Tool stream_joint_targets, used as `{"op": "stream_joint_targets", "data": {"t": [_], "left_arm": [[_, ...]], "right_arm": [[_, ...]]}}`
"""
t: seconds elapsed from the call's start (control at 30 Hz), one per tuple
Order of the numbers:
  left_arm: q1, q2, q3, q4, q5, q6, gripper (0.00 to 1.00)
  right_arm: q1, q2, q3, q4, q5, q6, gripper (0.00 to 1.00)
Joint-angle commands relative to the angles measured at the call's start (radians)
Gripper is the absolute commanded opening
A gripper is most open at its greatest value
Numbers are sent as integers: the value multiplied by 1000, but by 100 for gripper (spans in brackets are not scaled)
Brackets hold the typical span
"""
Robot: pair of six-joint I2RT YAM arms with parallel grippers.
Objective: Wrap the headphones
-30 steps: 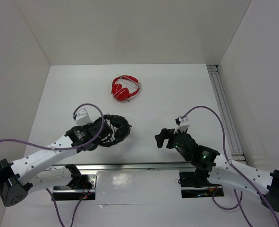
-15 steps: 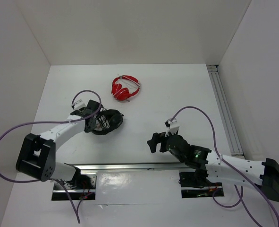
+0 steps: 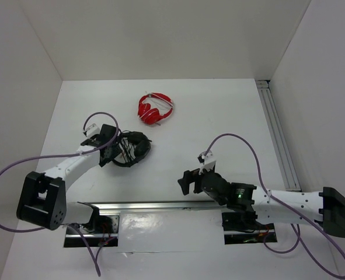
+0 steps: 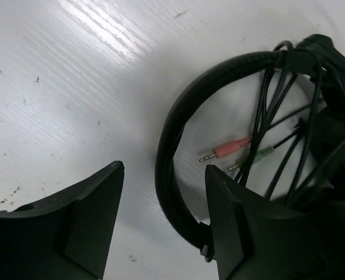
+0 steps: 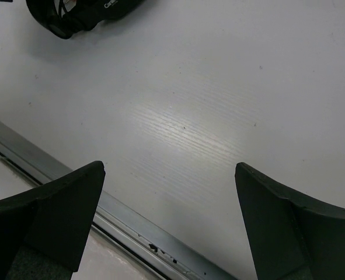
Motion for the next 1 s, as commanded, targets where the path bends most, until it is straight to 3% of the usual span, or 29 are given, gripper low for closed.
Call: {"op": "stream_joint_targets", "data": {"t": [0.0,0.07,0.27,0.37,0.47,0.6,0.73,0.97], "left_arm": [[5,-86,-28,10,-4,2,73],[5,-152,-38,1,-4,2,80],[-13,-330,-18,-116,6,2,83],[-22,-451,21,-201,7,19,92],[-31,-547,99,-312,49,65,100],[-51,-698,151,-340,135,204,100],[-76,-820,234,-396,264,345,100],[-76,-1072,301,-602,389,404,100]], "right_arm": [[30,2,31,37,66,13,100],[44,11,31,24,79,24,100],[88,11,63,-5,106,33,100],[133,20,101,-31,131,54,100],[179,40,201,-156,198,89,100],[242,49,350,-443,287,213,100],[254,17,479,-629,278,238,100],[254,-135,670,-890,361,238,100]]}}
